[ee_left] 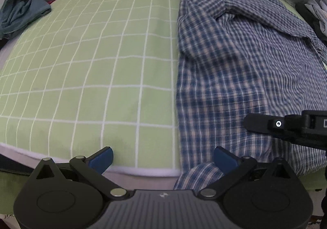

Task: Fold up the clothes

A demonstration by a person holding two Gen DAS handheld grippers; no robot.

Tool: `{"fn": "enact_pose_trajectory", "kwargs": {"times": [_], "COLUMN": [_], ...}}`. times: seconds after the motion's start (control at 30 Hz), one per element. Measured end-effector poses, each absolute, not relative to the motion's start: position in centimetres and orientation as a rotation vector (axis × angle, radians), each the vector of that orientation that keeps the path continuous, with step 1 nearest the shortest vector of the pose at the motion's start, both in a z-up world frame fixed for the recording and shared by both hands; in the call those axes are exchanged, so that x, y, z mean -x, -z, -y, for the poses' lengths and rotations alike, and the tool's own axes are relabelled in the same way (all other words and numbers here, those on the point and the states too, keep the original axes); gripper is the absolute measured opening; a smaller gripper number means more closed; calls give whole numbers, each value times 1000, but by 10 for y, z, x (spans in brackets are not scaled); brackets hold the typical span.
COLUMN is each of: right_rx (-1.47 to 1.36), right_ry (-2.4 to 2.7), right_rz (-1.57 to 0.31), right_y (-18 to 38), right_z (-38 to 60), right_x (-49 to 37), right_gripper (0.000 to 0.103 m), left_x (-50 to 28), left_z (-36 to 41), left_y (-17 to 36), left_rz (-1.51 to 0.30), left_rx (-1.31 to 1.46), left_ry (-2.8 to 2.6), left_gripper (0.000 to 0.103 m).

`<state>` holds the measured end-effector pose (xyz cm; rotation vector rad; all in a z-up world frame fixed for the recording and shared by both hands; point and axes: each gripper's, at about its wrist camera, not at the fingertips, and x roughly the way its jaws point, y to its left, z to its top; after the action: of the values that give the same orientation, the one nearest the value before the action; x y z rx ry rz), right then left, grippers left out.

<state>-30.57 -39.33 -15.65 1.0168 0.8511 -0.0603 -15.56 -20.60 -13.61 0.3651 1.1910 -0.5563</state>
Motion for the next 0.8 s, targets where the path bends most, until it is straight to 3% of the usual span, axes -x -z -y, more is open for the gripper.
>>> {"fn": "enact_pose_trajectory", "kwargs": {"times": [0.3,0.63,0.7,0.77,0.8], "right_rx": [-859,-740,-699,-659,-638], "right_ry": [134,221,223,225,226], "right_rz": [-835,-897,-901,-905,-907], "right_y": [121,133,127,122,120], "right_z": [392,400,402,405,406], "right_x": [330,336,334,332,331], "right_gripper": [3,3,11,38,44], "left_x": [179,182,178,171,165], "left_z": [218,230,234,235,236], "left_y": [145,148,147,144,141], "left_rz": [-1198,-1195,-1210,-1211,-1210], "left_rx": [-423,-445,-442,-420,-394], "left_ry": [587,600,588,578,574], "left_gripper": [103,103,103,103,103]}}
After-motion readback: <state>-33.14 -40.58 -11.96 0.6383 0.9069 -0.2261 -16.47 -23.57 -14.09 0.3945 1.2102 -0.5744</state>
